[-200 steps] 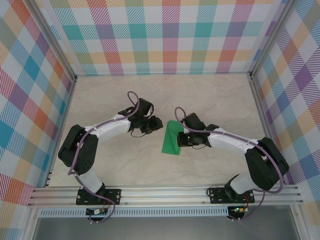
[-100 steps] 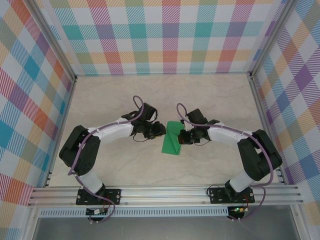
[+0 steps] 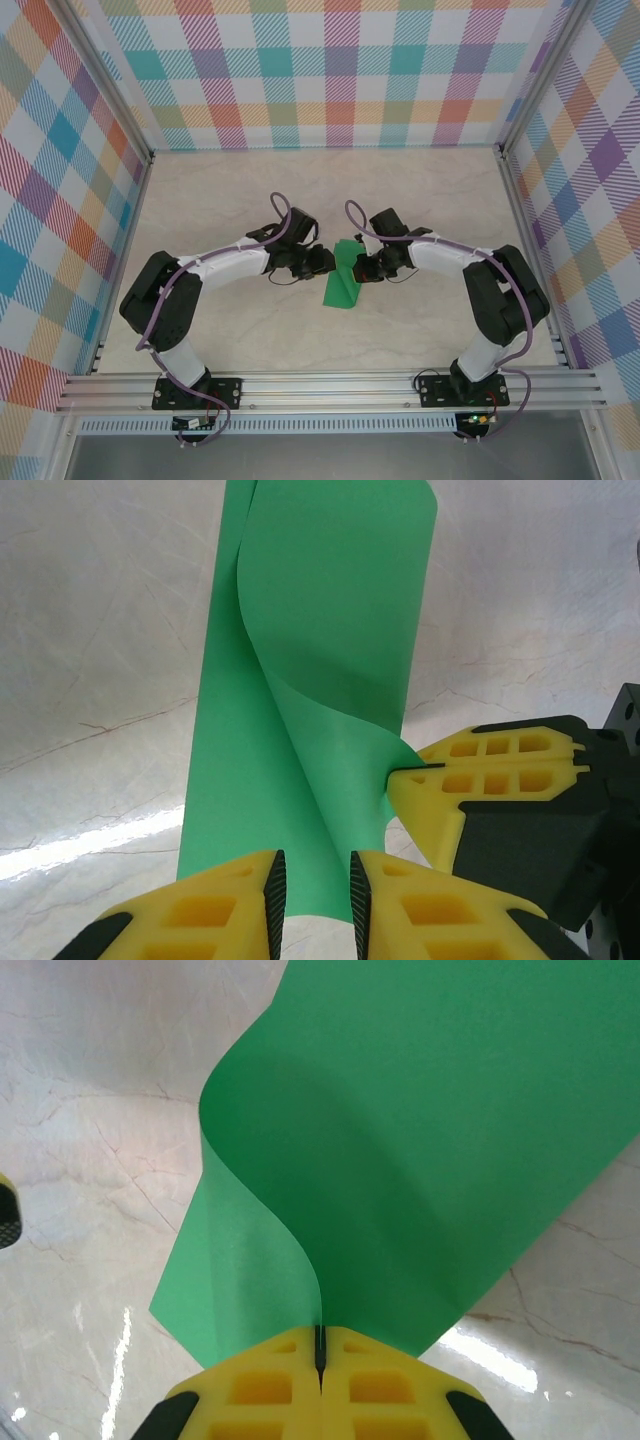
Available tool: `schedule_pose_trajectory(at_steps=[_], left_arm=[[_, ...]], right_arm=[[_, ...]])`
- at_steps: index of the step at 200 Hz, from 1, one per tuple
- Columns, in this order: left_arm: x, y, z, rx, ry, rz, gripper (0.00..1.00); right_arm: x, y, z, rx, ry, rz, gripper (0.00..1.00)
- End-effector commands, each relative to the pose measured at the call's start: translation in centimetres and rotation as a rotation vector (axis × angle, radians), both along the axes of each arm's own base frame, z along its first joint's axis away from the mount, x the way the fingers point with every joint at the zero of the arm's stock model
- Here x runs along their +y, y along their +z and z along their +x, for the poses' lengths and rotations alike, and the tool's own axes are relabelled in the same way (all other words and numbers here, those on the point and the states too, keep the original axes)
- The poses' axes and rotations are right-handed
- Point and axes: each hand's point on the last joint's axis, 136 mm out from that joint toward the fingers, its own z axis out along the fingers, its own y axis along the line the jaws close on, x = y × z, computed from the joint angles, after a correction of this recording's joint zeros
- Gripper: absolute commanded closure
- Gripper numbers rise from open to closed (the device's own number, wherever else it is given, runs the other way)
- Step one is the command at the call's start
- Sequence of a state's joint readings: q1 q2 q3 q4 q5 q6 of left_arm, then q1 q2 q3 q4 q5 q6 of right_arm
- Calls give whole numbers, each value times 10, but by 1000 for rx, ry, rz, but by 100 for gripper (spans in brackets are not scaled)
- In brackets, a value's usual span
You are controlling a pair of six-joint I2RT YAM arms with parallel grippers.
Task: Fold a paper plane with a square sheet of paper (pick it up from the middle)
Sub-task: Fold the triangle a second time at the center of the table.
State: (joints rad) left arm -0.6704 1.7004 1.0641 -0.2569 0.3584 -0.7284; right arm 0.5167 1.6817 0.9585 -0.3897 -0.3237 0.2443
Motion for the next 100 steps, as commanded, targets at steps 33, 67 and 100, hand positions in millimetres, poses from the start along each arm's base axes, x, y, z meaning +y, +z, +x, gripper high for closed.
schedule_pose_trajectory(at_steps=[33,67,100], left_arm=[[-13,-3,-6,8,-52,-7,74],[-15,-5,-7,13,-58,-1,74],[-15,-5,-6,13,-54,2,74]], right_arm=[[-3,5,-12,80,43,-18,99],[-6,5,-12,99,43,-53,98],[-8,0,-8,112,44,-86,97]])
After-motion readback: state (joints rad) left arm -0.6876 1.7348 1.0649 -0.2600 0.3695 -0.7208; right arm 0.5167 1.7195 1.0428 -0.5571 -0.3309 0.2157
